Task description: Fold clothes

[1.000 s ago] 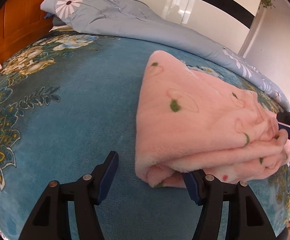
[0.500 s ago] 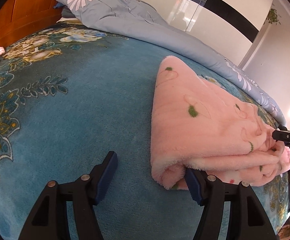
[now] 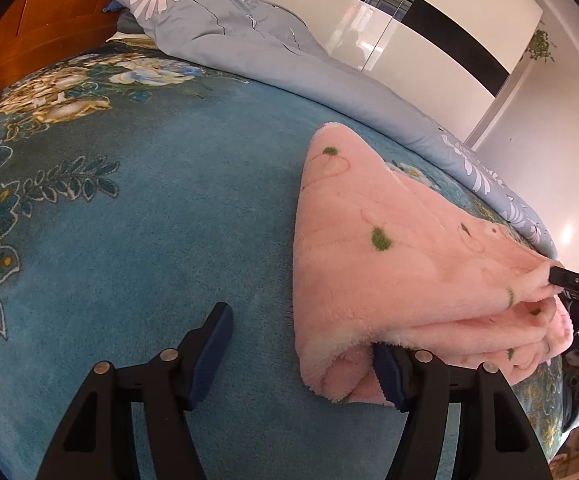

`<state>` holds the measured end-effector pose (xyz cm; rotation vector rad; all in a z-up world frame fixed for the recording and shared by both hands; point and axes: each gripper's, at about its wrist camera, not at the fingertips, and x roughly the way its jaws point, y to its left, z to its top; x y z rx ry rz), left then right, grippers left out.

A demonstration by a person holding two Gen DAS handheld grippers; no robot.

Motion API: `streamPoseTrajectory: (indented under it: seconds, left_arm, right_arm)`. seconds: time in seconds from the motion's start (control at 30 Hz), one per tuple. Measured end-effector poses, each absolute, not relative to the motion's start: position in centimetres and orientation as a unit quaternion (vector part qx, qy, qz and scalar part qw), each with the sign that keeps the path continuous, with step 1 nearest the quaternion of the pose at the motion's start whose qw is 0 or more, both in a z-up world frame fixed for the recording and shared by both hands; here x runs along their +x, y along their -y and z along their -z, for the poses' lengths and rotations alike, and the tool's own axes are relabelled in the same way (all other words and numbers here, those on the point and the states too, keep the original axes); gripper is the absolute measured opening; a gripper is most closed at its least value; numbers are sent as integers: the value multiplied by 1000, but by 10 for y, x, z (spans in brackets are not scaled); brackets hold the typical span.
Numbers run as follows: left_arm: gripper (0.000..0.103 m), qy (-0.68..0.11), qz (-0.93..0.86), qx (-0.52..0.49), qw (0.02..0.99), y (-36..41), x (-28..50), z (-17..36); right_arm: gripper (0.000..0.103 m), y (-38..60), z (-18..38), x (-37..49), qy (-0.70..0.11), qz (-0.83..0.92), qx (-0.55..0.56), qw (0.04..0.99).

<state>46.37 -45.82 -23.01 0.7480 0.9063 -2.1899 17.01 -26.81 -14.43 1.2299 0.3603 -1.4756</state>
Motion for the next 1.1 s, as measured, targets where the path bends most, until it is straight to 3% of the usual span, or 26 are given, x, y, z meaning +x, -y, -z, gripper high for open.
streamPoseTrajectory:
  seconds: [0.33,0.37,0.43,0.5,0.8,0.97,1.0,1.1]
  left_arm:
    - [69,-351,837,274,319,457,467,233]
    - [70,-352,837,273,318,457,468,233]
    - [70,-353,837,272,317,457,468,233]
    - [70,-355,838,270,315,457,469,233]
    - [70,-372,836,251,316,460,477,232]
    - [70,-387,833,233,320,464,485,232]
    - [70,-390,832,229,321,464,486,232]
    - [70,-399,830,218,323,466,491,232]
  right_arm:
    - [9,247,137,167,-113,636,517,561]
    - [13,246,133,167,-109,639,513,563]
    - [40,243,125,161,-91,649,508,559]
    - [55,239,126,149,-53,650,519,553]
    - [55,248,179,112,83,600,629,487]
    - [57,260,183,114,93,592,637,484]
    - [55,263,181,116,92,595,633,486]
    - [18,271,167,123,77,608,612,500]
